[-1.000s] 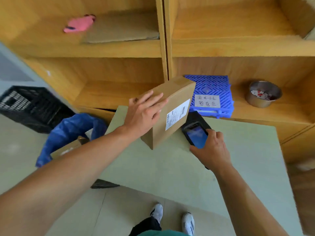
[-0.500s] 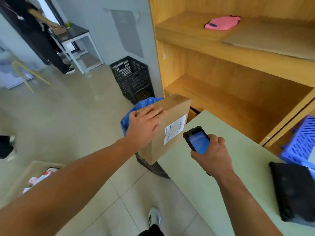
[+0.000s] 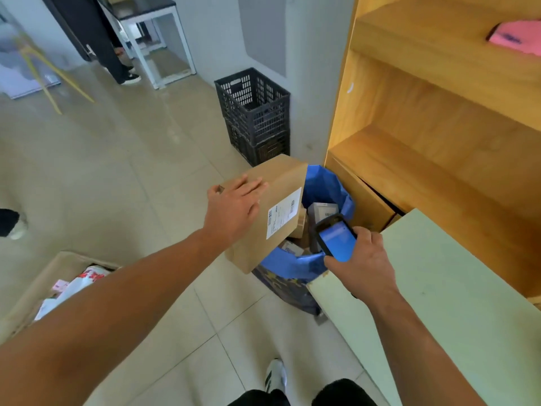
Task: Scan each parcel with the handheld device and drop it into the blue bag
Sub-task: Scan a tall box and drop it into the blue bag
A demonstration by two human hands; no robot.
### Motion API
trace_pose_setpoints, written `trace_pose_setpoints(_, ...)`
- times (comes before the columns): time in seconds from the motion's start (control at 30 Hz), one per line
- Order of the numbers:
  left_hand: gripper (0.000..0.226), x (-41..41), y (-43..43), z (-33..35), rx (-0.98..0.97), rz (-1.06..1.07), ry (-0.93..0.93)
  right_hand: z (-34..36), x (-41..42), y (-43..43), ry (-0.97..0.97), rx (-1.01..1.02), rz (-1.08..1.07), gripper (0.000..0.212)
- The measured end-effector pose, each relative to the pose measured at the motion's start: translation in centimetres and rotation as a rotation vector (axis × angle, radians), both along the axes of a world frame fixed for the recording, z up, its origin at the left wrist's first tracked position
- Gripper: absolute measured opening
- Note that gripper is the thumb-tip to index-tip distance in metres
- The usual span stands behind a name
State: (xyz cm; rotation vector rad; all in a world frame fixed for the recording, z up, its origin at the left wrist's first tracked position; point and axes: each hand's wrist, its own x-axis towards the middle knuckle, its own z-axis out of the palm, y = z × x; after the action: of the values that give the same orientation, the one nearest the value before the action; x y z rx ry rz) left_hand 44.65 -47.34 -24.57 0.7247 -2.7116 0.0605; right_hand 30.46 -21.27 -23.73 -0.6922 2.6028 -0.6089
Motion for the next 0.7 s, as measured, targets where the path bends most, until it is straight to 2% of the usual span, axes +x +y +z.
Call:
trace_pose_setpoints(0.23,0.046,-3.7,-5.7,-3.5,0.061,-0.016,-0.012,-1.6,-4.2,-4.2,-0.014,0.067,-0.029,0.090)
trace_pose_setpoints(0.47,0.044,-10.0,-9.6,-5.4,-0.017,-0.105,-0.085,-2.9,-9.6,-7.7,-0.045,0.074,-0.041,0.089)
trace_pose_setpoints(0.7,0.042,-16.2,-13.3,-8.2,-0.100,-0.253,-0.009,-4.5,-14.1,-10.2,-0.091,0.086,-0.084,0.091)
